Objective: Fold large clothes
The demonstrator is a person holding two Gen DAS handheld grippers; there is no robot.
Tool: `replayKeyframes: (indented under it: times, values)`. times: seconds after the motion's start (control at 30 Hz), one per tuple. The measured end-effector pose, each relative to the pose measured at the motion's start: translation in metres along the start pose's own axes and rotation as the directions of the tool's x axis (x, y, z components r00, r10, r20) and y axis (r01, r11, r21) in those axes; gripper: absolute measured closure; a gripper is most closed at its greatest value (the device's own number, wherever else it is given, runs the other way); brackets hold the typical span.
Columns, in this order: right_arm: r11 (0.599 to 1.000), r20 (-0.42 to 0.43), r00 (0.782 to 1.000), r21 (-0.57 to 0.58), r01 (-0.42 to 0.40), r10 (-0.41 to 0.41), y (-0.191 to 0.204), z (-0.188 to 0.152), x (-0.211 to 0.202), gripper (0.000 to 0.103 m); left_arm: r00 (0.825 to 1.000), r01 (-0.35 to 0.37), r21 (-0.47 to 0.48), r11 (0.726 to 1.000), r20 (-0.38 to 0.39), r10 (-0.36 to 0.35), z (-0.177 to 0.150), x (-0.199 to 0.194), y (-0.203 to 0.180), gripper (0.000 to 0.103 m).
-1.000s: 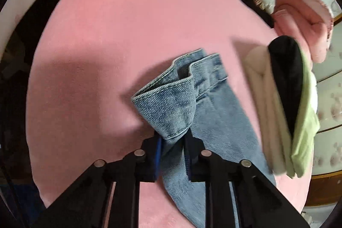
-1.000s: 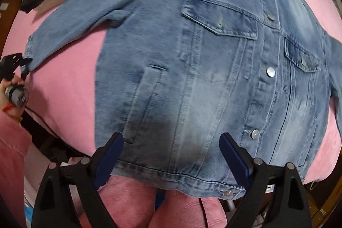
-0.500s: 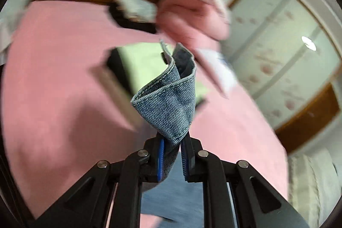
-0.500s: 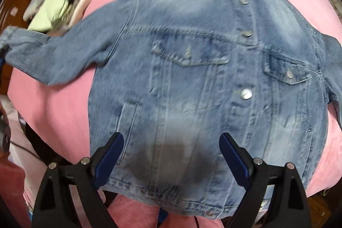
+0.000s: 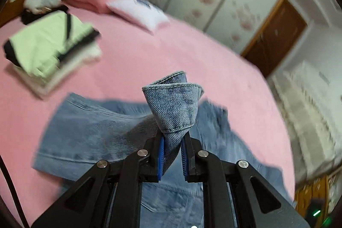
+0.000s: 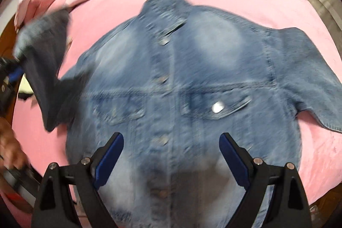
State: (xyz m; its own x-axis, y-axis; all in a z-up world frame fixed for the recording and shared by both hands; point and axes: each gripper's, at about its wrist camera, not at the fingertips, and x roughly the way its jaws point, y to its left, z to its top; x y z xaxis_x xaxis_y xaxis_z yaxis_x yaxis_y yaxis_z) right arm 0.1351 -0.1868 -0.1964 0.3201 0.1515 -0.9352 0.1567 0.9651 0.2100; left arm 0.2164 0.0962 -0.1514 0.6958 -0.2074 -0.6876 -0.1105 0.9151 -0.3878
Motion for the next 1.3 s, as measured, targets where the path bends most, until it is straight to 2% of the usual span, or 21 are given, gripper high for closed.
replayKeyframes:
  times: [0.1,0.2,0.27,0.3,0.33,0.4,0.43,0.47,0.5,0.53,0.63,0.7,0.8,0.9,0.93,0.97,1.0,1.07,1.1,1.17,1.3]
  values:
    - [1.000,0.012,1.000,0.028,-0.007,0.007,-0.022,0.012,0.007,0.012,0.989,-0.064,0.065,0.996,-0.131,0.073,-0.023,0.047,-0.018,0.091]
    - [0.999,0.012,1.000,0.035,-0.010,0.010,-0.033,0.021,0.017,0.012,0.949,-0.098,0.097,0.990,-0.291,0.123,-0.049,0.083,-0.017,0.088]
    - [0.998,0.004,0.999,0.046,-0.039,0.039,-0.038,0.025,0.024,0.012,0.912,-0.115,0.109,0.987,-0.383,0.148,-0.057,0.103,-0.016,0.084]
    - [0.997,-0.002,0.998,0.056,-0.060,0.061,-0.040,0.026,0.028,0.012,0.896,-0.123,0.118,0.985,-0.413,0.161,-0.059,0.108,-0.015,0.084]
    - [0.995,-0.007,0.997,0.063,-0.076,0.077,-0.042,0.027,0.030,0.012,0.893,-0.131,0.123,0.984,-0.417,0.171,-0.062,0.107,-0.015,0.081]
    - [0.989,-0.024,0.992,0.084,-0.125,0.127,-0.041,0.030,0.039,0.012,0.899,-0.158,0.122,0.980,-0.393,0.194,-0.065,0.096,-0.012,0.058]
    - [0.986,-0.030,0.989,0.090,-0.138,0.142,-0.039,0.031,0.041,0.012,0.903,-0.171,0.115,0.978,-0.380,0.203,-0.064,0.090,-0.009,0.025]
    - [0.981,-0.042,0.985,0.099,-0.164,0.169,-0.037,0.032,0.046,0.012,0.911,-0.176,0.102,0.979,-0.360,0.201,-0.063,0.084,-0.005,0.009]
    - [0.977,-0.050,0.980,0.104,-0.185,0.191,-0.034,0.033,0.048,0.012,0.925,-0.177,0.082,0.981,-0.328,0.194,-0.063,0.073,0.000,0.009]
    - [0.969,-0.061,0.972,0.111,-0.220,0.228,-0.029,0.033,0.053,0.012,0.930,-0.182,0.065,0.981,-0.314,0.193,-0.061,0.066,0.005,0.009]
    - [0.939,-0.095,0.940,0.139,-0.314,0.328,-0.013,0.033,0.069,0.012,0.920,-0.226,0.030,0.974,-0.322,0.224,-0.059,0.046,0.022,0.009]
    - [0.927,-0.134,0.923,0.159,-0.340,0.361,-0.001,0.033,0.081,0.012,0.901,-0.283,0.015,0.959,-0.338,0.271,-0.060,0.033,0.040,0.009]
    - [0.928,-0.181,0.911,0.109,-0.356,0.371,0.022,0.033,0.094,0.012,0.875,-0.357,0.003,0.934,-0.350,0.335,-0.067,0.021,0.067,0.009]
    - [0.941,-0.220,0.915,0.087,-0.326,0.338,0.044,0.034,0.115,0.012,0.830,-0.443,0.009,0.896,-0.375,0.414,-0.075,0.016,0.098,0.009]
    - [0.943,-0.232,0.915,0.092,-0.319,0.331,0.048,0.034,0.121,0.015,0.811,-0.472,0.015,0.881,-0.383,0.442,-0.077,0.016,0.108,0.009]
    - [0.946,-0.236,0.916,0.091,-0.311,0.324,0.053,0.035,0.125,0.028,0.794,-0.498,0.022,0.867,-0.389,0.466,-0.079,0.016,0.117,0.009]
    - [0.951,-0.236,0.921,0.086,-0.298,0.310,0.056,0.036,0.127,0.035,0.780,-0.522,0.027,0.853,-0.391,0.489,-0.080,0.016,0.126,0.009]
    - [0.962,-0.232,0.933,0.048,-0.270,0.274,0.067,0.039,0.130,0.050,0.759,-0.552,0.035,0.833,-0.392,0.519,-0.083,0.019,0.140,0.009]
    - [0.966,-0.233,0.938,0.025,-0.258,0.257,0.071,0.040,0.131,0.062,0.753,-0.562,0.037,0.826,-0.391,0.530,-0.083,0.021,0.146,0.009]
    - [0.973,-0.239,0.946,-0.016,-0.229,0.219,0.079,0.041,0.130,0.065,0.737,-0.581,0.038,0.813,-0.399,0.545,-0.083,0.026,0.157,0.009]
    - [0.968,-0.217,0.951,-0.072,-0.240,0.220,0.082,0.042,0.120,0.071,0.738,-0.583,0.008,0.812,-0.413,0.534,-0.084,0.036,0.169,0.009]
